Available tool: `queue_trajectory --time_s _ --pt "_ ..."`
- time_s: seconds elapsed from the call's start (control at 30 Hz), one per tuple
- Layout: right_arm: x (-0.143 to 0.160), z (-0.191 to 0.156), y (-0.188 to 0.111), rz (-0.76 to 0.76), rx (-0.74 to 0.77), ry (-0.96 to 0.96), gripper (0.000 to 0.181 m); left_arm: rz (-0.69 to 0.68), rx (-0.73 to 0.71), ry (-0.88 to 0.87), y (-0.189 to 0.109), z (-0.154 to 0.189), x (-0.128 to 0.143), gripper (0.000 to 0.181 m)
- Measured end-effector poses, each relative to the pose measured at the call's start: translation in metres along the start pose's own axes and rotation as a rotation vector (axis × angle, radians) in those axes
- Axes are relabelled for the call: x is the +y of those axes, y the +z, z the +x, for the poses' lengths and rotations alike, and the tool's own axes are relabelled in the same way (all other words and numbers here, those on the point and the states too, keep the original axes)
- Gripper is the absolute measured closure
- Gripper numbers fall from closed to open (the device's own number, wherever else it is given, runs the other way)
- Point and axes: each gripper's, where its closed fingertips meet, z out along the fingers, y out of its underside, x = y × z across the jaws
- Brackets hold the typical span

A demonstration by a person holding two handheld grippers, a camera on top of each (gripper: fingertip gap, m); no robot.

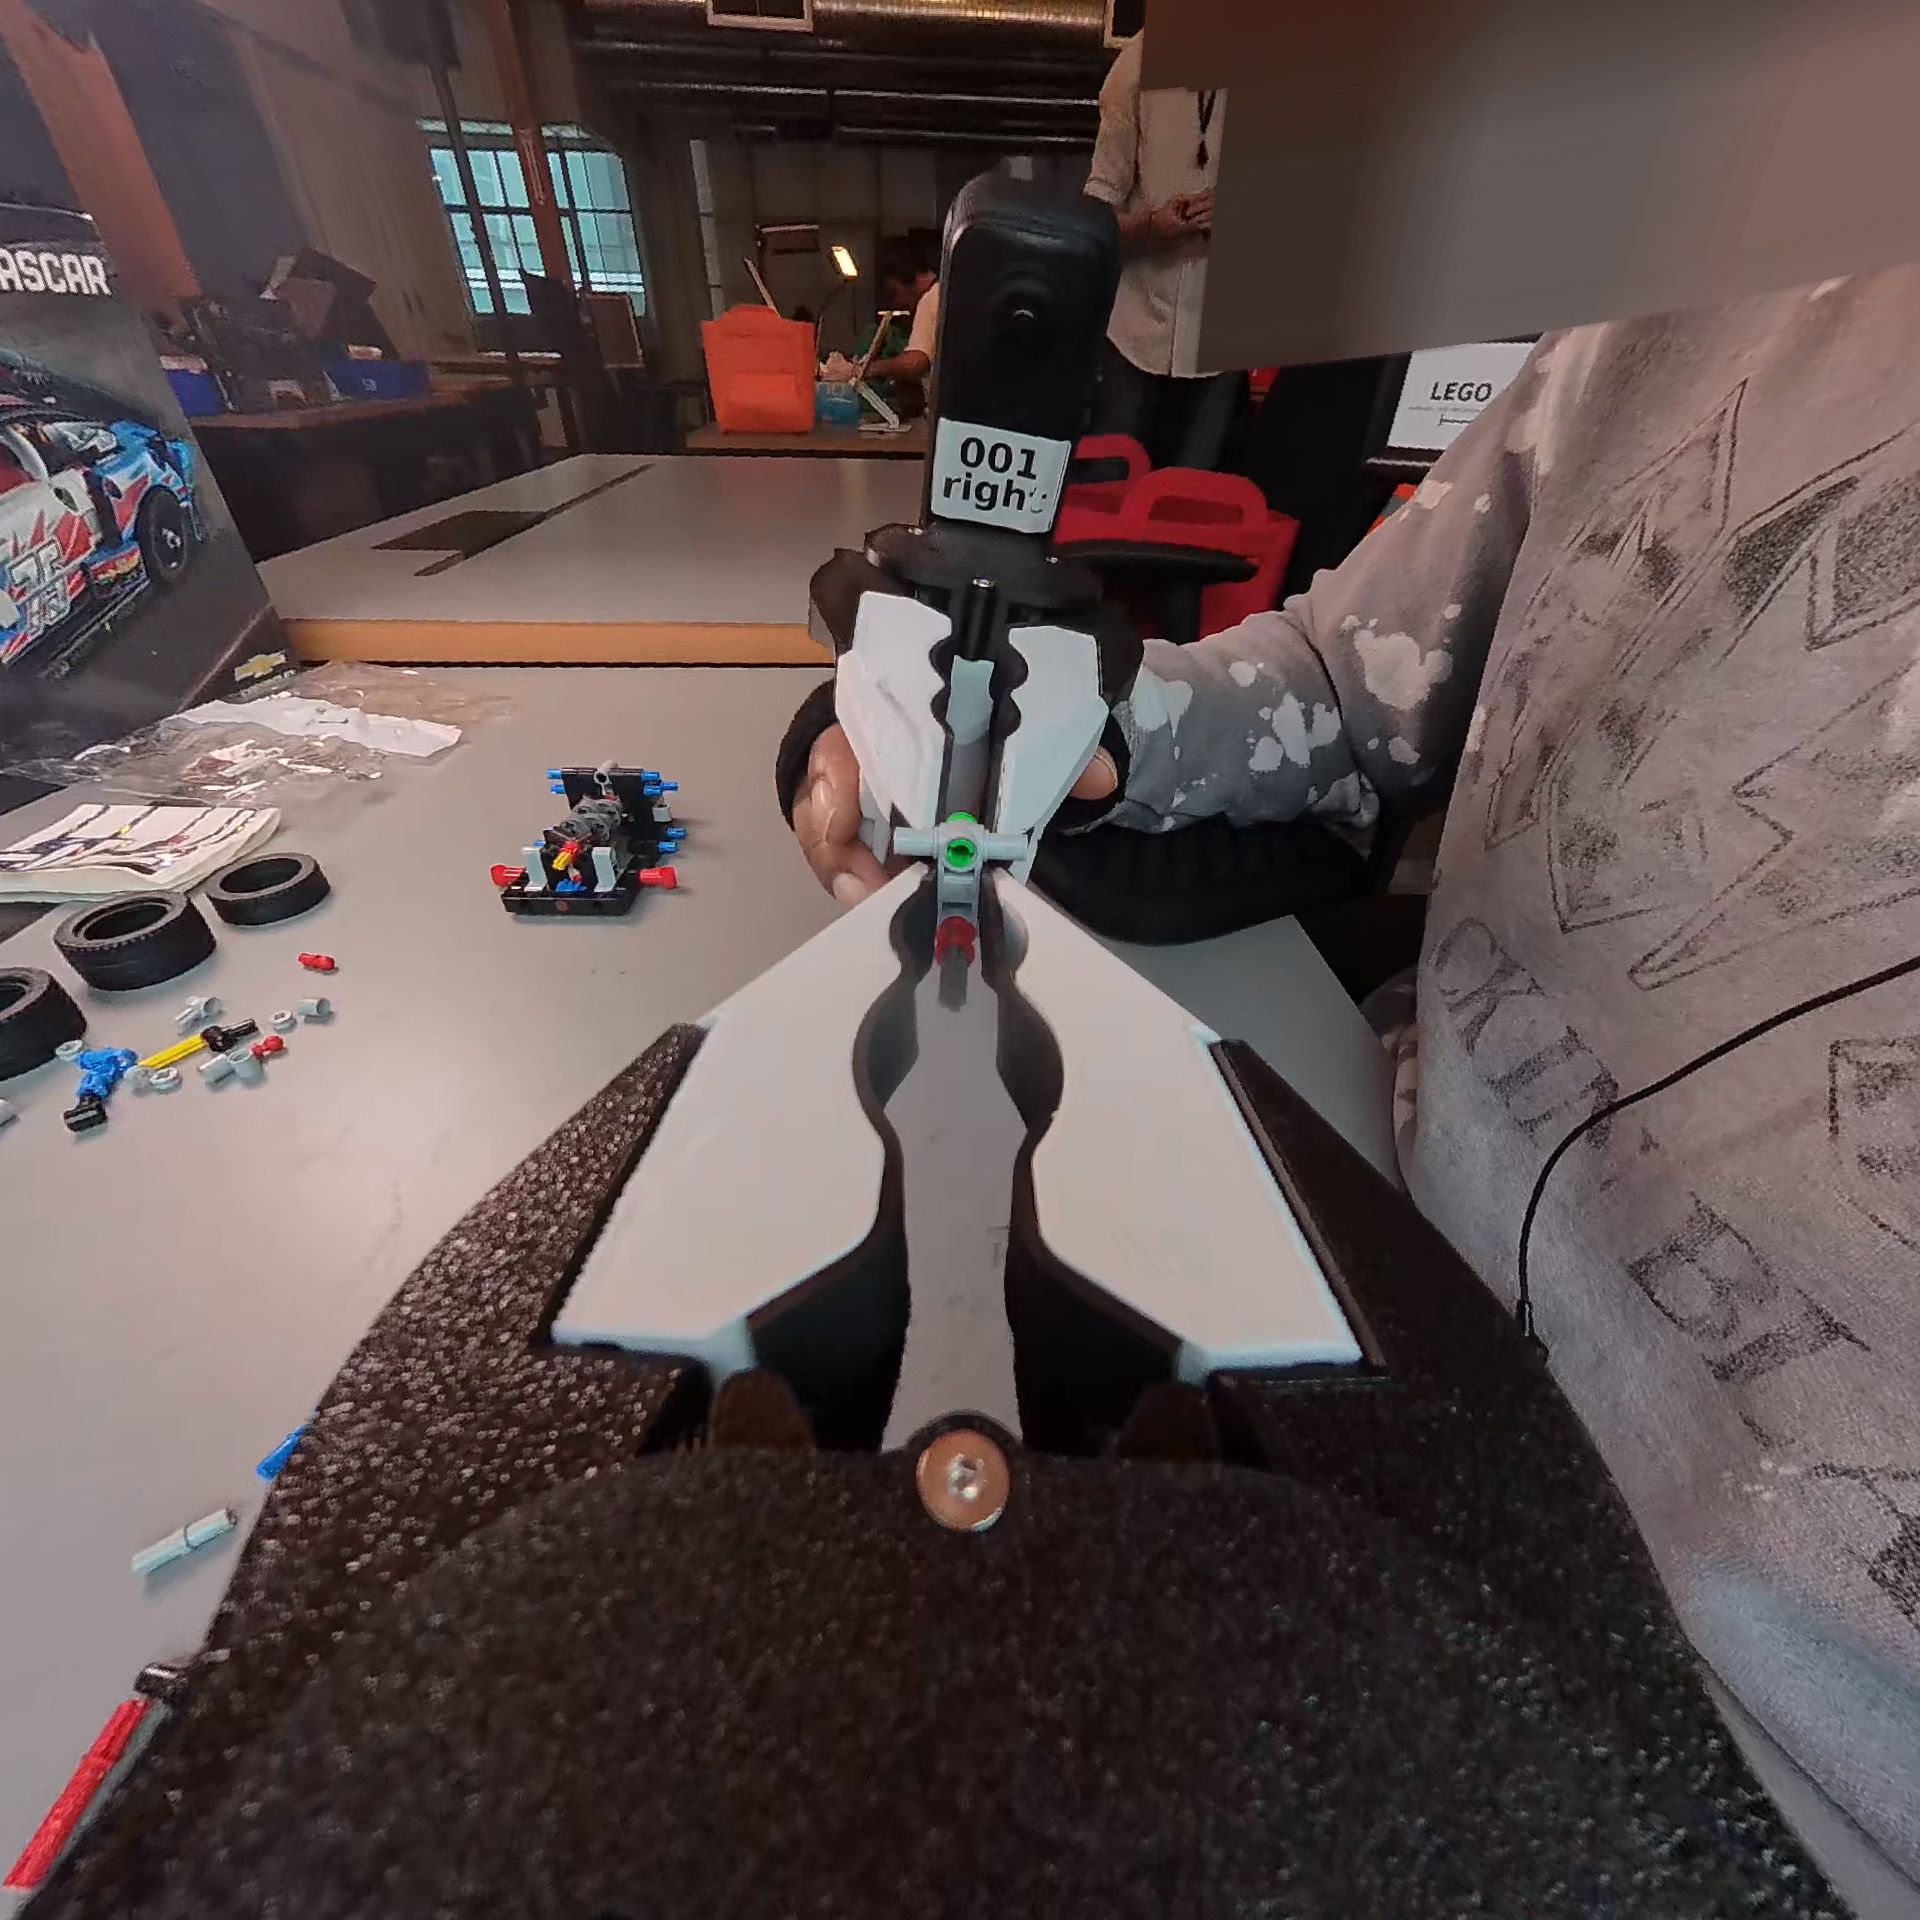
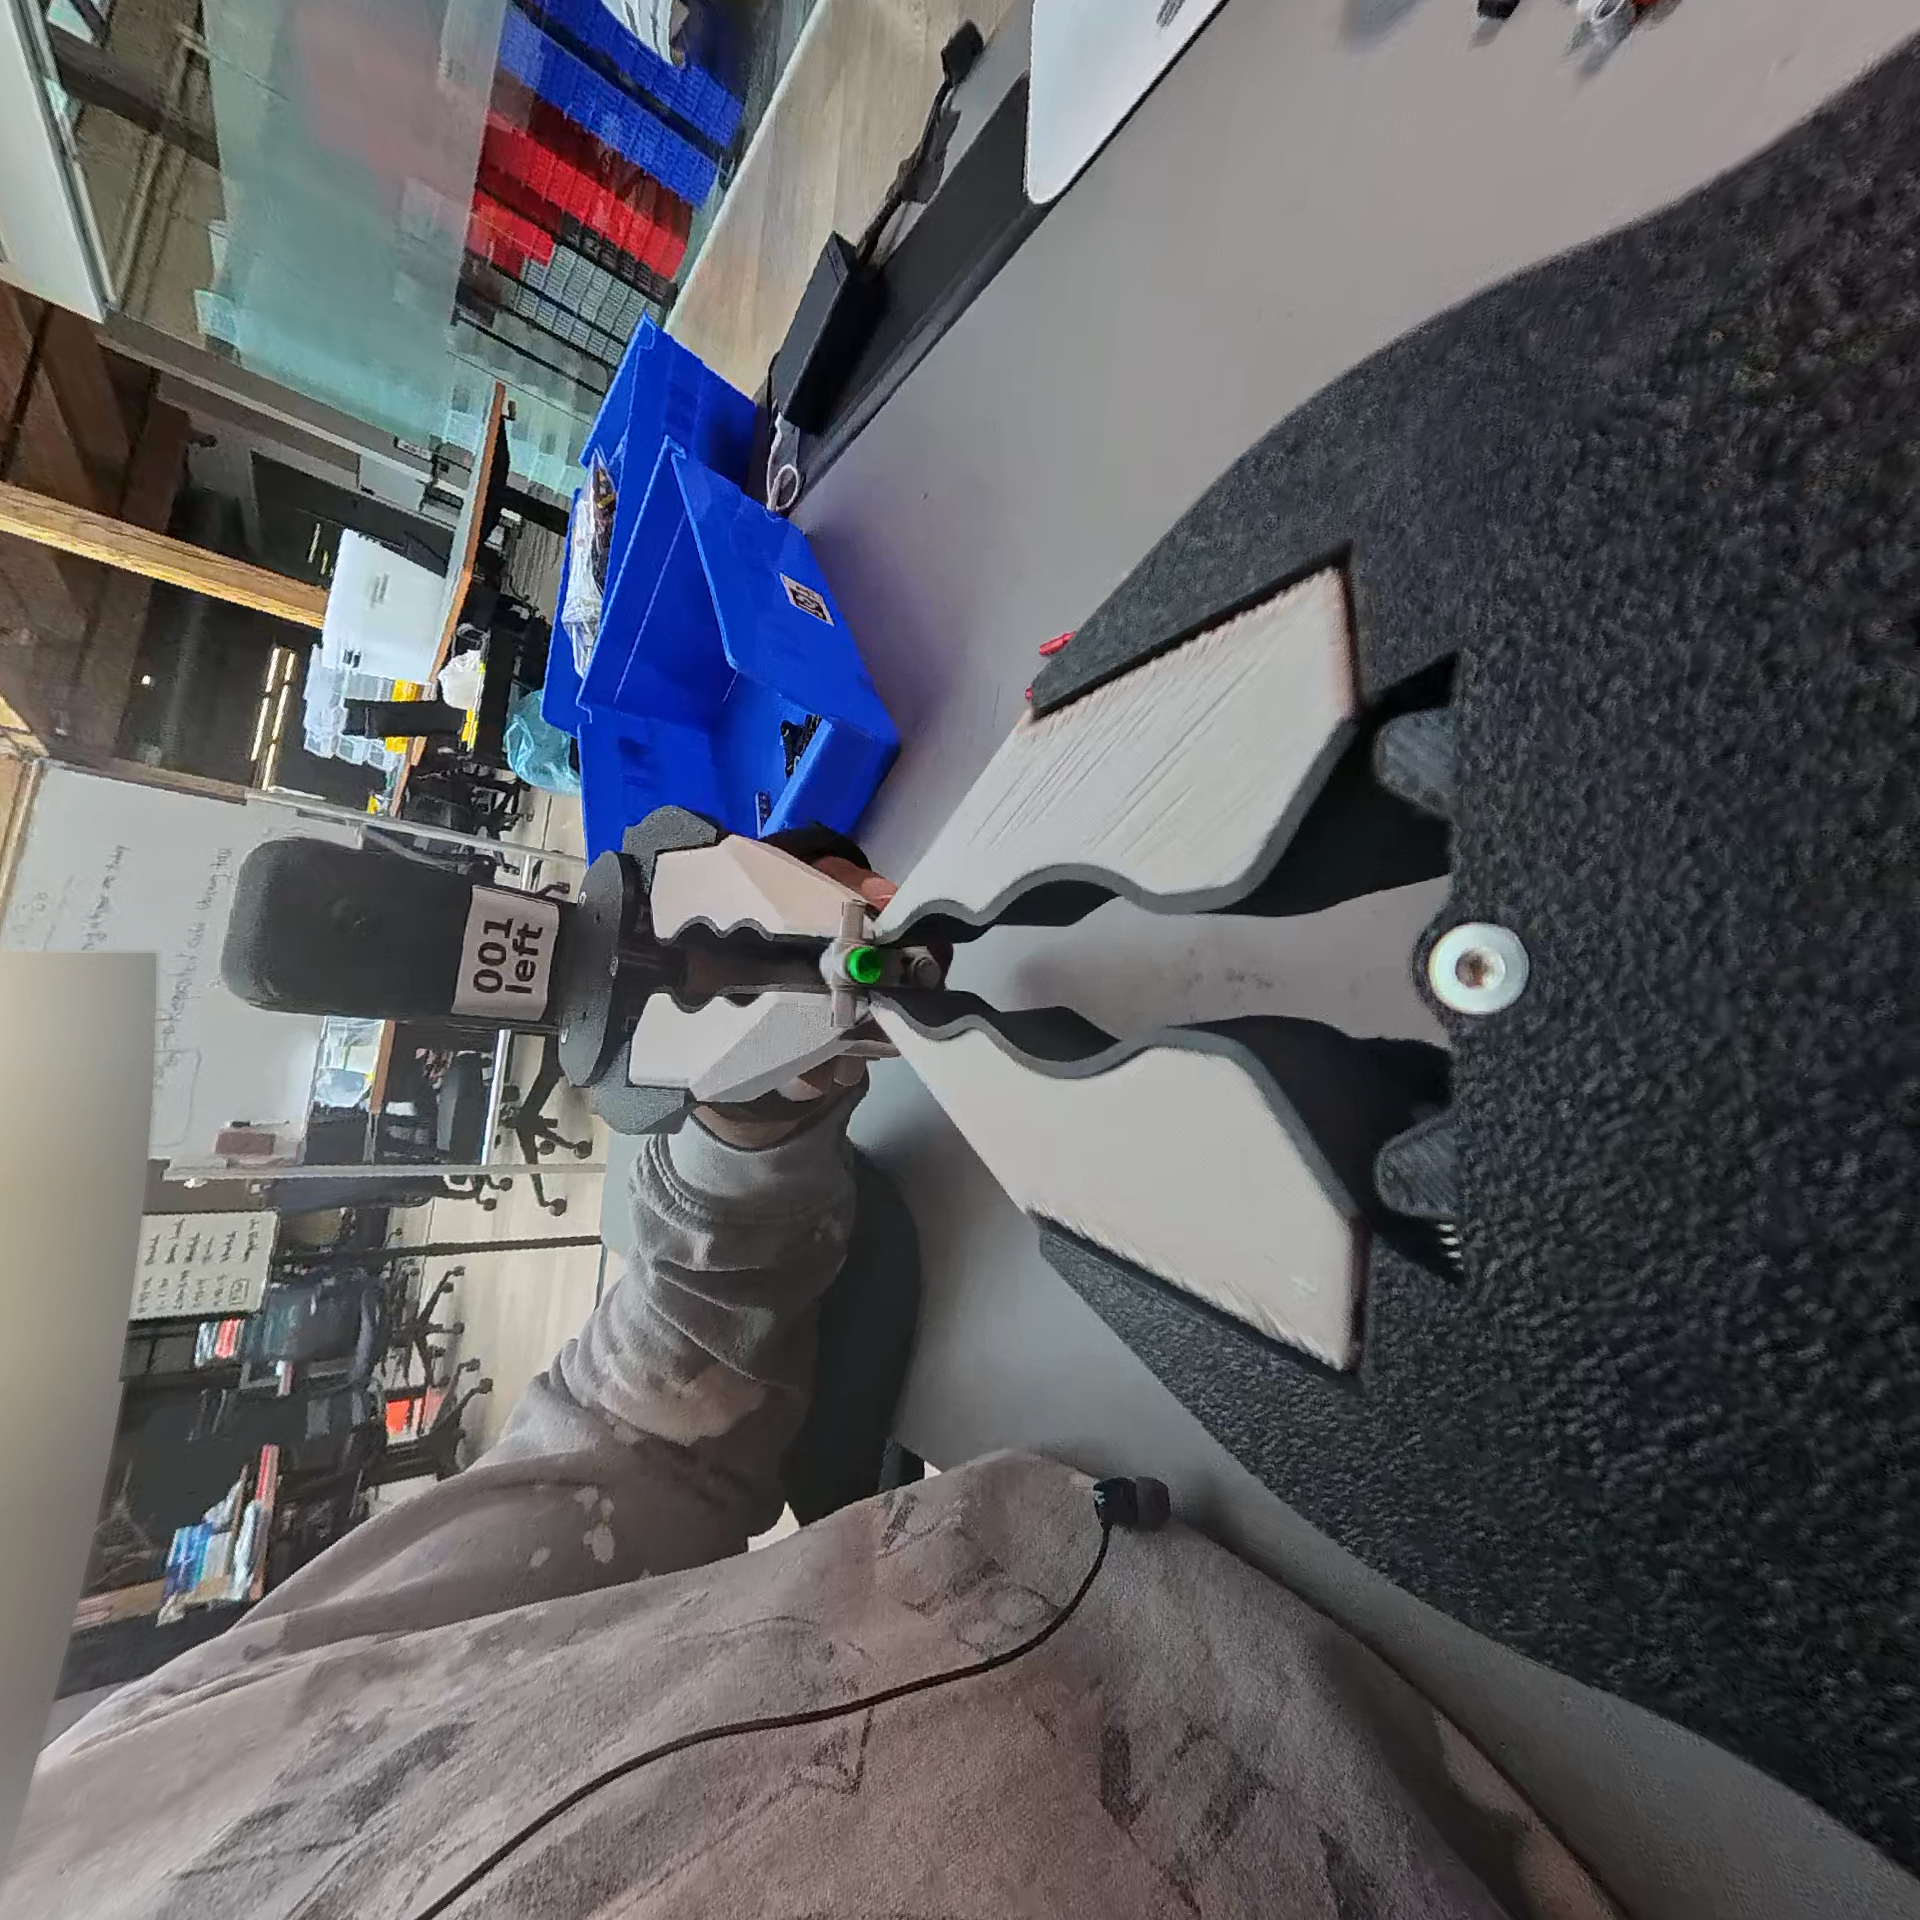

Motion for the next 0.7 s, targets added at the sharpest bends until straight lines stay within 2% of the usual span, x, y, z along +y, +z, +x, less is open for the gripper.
queue_trajectory --time_s 0.2,0.7 --pt "-0.0049 -0.0027 -0.0012 0.032 -0.036 0.060 0.174 -0.035 0.002 0.022 0.0019 0.0024 0.0051 0.174" --pt "-0.0085 -0.0037 -0.0018 0.036 -0.032 0.037 0.175 0.004 0.009 0.021 0.0011 0.0057 -0.0023 0.174"
